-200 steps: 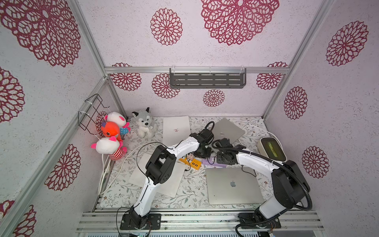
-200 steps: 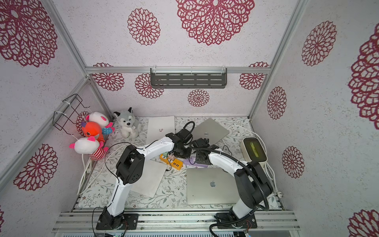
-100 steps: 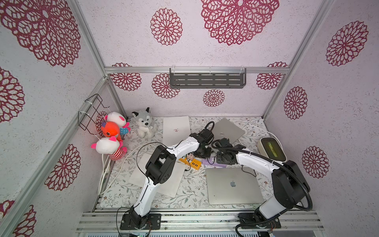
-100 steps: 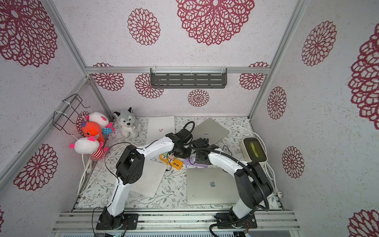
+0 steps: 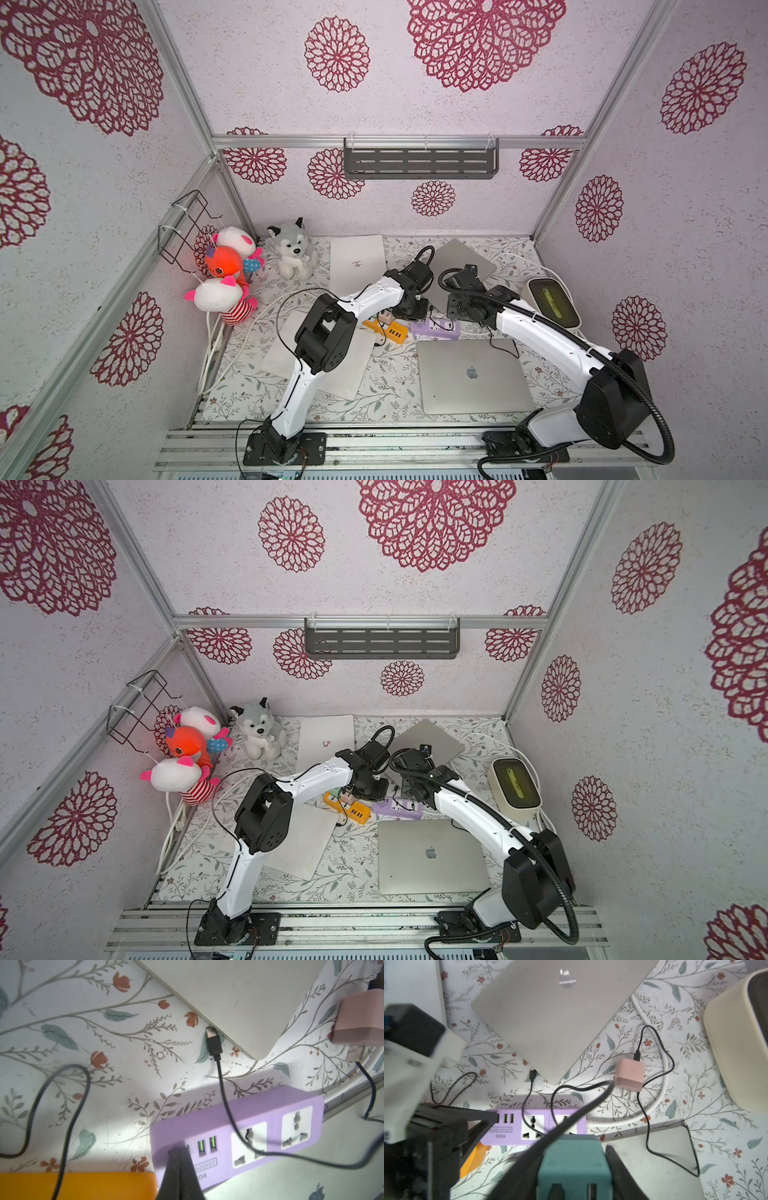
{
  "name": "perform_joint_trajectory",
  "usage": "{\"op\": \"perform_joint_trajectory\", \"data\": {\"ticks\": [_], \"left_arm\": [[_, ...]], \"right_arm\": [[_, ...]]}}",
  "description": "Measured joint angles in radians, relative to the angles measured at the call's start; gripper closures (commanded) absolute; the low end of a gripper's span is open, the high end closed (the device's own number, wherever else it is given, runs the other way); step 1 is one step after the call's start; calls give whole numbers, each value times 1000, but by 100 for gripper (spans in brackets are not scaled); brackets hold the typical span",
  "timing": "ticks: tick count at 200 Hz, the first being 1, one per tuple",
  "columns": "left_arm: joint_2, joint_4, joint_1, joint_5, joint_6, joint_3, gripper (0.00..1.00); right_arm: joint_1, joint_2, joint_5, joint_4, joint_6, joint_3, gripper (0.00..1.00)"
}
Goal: Unplug the laptop charger
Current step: Remove the plug from the socket, then place the plug at the center of the board.
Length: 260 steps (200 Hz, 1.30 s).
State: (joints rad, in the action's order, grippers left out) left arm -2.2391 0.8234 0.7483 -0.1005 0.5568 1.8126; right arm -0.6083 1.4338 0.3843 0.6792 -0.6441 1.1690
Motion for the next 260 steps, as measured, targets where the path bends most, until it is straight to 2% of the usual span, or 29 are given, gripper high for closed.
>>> {"op": "perform_joint_trajectory", "data": {"ticks": [31,65,151,196,260], "left_arm": [[1,8,0,-6,6,4,100],[17,31,1,-11,14,16,100],[214,87,-10,18,14,69,100],[328,111,-51,40,14,30,100],[428,137,-106,70,15,-46,100]], "right_arm": [[0,-11,-6,10,-1,11,74],[0,-26,-71,18,-9,12,74],[-16,-203,-230,20,-38,20,74],[-37,-239,-268,55,-38,90,74],[-124,-280,-290,82,-48,125,74]]}}
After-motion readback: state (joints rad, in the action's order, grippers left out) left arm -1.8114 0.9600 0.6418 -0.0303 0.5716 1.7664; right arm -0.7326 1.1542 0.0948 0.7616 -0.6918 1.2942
